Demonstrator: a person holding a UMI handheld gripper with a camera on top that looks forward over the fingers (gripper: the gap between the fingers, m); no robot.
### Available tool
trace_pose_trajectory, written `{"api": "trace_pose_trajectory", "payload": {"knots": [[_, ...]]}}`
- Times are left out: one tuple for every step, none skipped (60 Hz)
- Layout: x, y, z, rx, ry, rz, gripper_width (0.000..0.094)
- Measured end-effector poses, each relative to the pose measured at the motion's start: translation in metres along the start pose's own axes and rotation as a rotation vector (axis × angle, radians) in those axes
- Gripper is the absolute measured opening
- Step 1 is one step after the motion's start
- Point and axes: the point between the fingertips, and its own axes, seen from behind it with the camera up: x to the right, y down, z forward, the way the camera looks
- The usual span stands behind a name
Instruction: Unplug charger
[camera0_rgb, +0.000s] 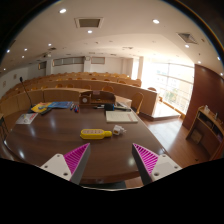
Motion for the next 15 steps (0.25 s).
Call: {"api": "trace_pose_trajectory", "payload": {"knots": [[-0.001, 0.000, -0.002, 0.001, 0.000, 0.001, 0.0853], [-0.002, 0.000, -0.004, 0.001, -0.001, 0.002, 0.0854], [-0.002, 0.000, -0.005, 0.002, -0.003, 0.003, 0.0854], [-0.003, 0.000, -0.006, 0.003, -0.005, 0.003, 0.0852], [-0.004, -0.001, -0.008, 0.005, -0.005, 0.003, 0.0854], [-0.005, -0.001, -0.009, 0.006, -0.005, 0.002, 0.0853], [-0.005, -0.002, -0.010, 0.006, -0.004, 0.001, 0.0854], [-0.006, -0.002, -0.011, 0.005, -0.004, 0.000, 0.0853], [-0.007, -0.001, -0.011, 0.004, -0.005, -0.001, 0.0853], [-0.007, -0.001, -0.012, 0.003, -0.006, -0.002, 0.0853], [-0.008, -0.001, -0.013, 0.005, -0.006, -0.003, 0.0853], [-0.008, -0.001, -0.013, 0.007, -0.006, -0.003, 0.0853], [-0.009, -0.002, -0.013, 0.008, -0.005, -0.002, 0.0853], [-0.009, -0.001, -0.014, 0.008, -0.004, -0.002, 0.0852], [-0.009, -0.002, -0.014, 0.008, -0.003, -0.002, 0.0853]]}}
